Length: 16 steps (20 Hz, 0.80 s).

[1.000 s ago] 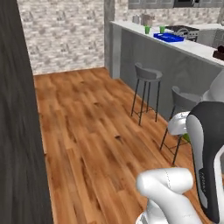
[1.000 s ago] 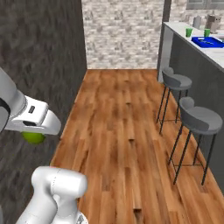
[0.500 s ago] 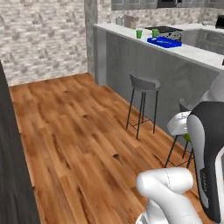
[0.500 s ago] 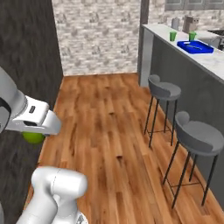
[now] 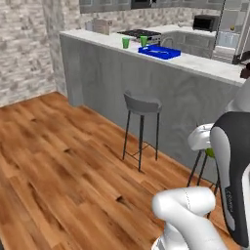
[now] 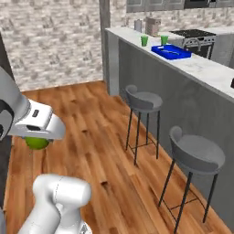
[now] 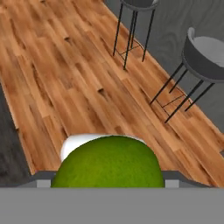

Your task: Gather the lime and eggplant from the fridge and place them on a tray on the dining counter. Then gather the chicken drumsticks from the fridge and place them on the other tray.

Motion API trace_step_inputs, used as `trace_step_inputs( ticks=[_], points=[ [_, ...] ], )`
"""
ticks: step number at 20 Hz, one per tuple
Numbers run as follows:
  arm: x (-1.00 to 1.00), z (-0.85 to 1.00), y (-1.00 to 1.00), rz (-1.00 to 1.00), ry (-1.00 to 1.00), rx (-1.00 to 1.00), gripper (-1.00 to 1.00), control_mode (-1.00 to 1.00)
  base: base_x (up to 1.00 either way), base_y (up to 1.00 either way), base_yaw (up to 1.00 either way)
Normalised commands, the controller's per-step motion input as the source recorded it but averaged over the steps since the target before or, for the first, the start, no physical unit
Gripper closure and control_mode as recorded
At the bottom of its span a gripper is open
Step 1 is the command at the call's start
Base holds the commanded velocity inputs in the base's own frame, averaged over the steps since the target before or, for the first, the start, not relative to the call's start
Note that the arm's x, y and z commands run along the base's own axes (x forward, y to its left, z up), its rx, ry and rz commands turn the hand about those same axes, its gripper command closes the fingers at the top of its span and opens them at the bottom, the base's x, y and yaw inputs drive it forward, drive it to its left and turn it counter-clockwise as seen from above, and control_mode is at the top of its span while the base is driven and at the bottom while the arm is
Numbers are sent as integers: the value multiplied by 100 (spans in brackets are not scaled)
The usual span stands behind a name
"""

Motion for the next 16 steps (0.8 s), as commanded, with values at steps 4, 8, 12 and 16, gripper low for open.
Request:
trace_step_inputs(
  ticks=[4, 8, 12, 16],
  points=[
    [0, 0, 0, 0, 0, 0, 100, 100, 67, 11, -59],
    [0, 0, 0, 0, 0, 0, 100, 100, 56, 14, -63],
    [0, 0, 0, 0, 0, 0, 100, 100, 55, 15, -64],
    [0, 0, 0, 0, 0, 0, 100, 100, 63, 4, -60]
  ],
)
